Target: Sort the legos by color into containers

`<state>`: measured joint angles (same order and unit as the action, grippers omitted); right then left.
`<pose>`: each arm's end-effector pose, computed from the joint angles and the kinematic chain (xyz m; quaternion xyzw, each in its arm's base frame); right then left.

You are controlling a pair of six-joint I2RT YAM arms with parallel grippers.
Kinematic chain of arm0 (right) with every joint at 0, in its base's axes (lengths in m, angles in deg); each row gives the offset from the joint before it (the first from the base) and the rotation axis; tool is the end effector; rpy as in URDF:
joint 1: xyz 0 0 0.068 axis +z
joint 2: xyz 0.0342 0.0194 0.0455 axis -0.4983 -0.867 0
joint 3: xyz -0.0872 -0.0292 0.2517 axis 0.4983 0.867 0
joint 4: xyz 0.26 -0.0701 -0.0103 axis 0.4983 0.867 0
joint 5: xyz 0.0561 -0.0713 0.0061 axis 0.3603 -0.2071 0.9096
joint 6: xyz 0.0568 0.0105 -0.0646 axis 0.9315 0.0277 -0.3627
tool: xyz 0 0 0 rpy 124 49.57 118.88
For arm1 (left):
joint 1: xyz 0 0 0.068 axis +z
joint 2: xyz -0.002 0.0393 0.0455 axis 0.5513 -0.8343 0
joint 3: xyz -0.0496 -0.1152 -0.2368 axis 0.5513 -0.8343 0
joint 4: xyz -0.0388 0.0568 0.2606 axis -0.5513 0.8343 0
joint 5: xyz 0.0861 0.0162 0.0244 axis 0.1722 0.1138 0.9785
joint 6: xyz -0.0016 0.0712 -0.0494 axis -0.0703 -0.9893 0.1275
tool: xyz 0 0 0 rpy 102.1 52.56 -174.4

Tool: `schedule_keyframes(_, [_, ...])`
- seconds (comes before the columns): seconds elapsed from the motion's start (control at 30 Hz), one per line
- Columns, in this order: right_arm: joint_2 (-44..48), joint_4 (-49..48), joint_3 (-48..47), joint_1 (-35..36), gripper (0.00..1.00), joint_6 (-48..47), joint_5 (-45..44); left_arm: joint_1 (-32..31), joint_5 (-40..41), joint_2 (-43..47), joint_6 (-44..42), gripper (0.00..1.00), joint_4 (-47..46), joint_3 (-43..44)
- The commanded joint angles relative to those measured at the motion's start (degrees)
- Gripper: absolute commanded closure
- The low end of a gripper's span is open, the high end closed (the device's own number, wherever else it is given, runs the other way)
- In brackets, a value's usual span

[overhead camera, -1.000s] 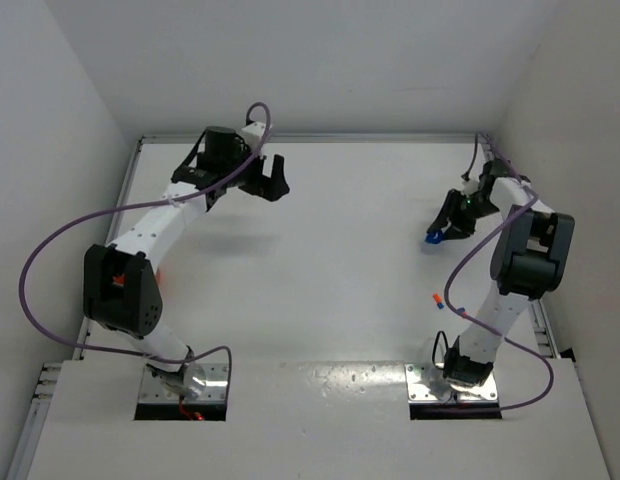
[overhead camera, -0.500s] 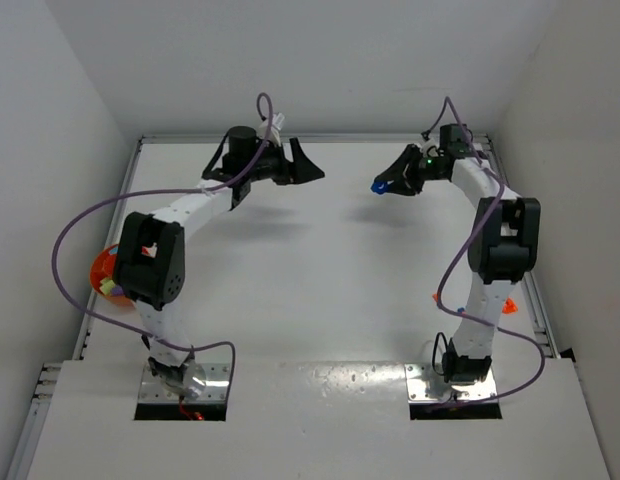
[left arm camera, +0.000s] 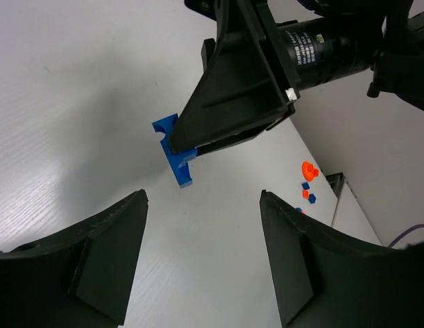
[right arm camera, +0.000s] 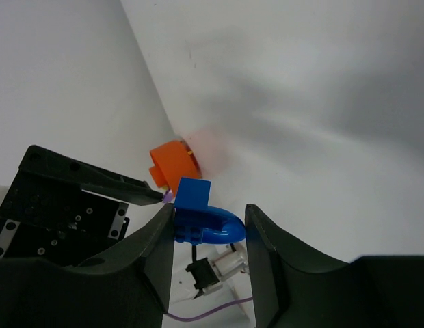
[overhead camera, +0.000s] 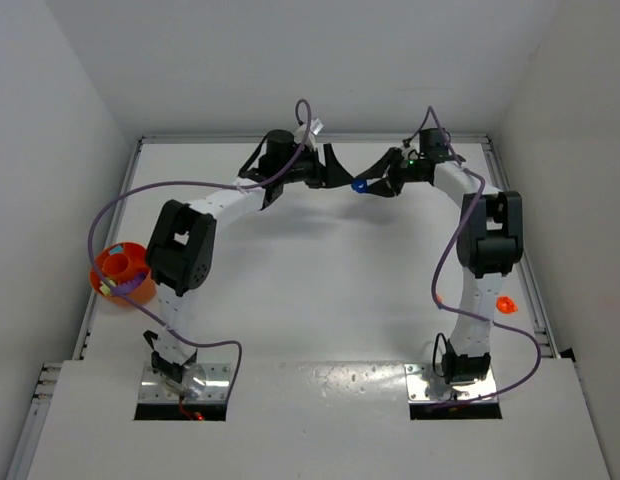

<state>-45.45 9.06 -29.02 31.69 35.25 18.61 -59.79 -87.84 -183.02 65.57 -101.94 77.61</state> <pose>0.4819 0.0720 0.1539 0.2818 0.8233 0.4859 0.0812 0.4460 -0.2710 0.2402 0.1081 0.7718 -0.5153 0.3565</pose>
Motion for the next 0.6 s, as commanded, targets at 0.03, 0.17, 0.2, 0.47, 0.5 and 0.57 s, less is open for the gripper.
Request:
schedule_keyframes(0.03, [0.9,-3.4,-0.6,1.0,0.96,4.2,2.2,-0.4,2.3,-0.4,-2.0,0.28,0.1,2.8])
schedule_keyframes(0.17, [0.9,-4.0,-0.6,2.1,0.95,4.8,2.2,-1.6,1.8,-1.6,-2.6,0.3,0.6,3.3])
schedule_keyframes(0.2, [0.9,-4.0,-0.6,2.1,0.95,4.8,2.2,-1.6,1.8,-1.6,-2.6,0.3,0.6,3.3])
schedule_keyframes(0.47, [1.4,-5.9,-1.1,3.1,0.95,5.9,3.3,-2.1,1.8,-1.6,-4.5,0.37,2.5,3.3])
schedule_keyframes(0.5, [1.4,-5.9,-1.8,3.1,0.93,6.4,3.8,-2.1,2.3,-2.1,-4.5,0.37,2.5,3.3])
schedule_keyframes(0.57, [1.4,-6.4,-2.5,3.1,0.93,6.4,3.8,-2.1,2.9,-2.1,-4.5,0.41,3.0,3.3])
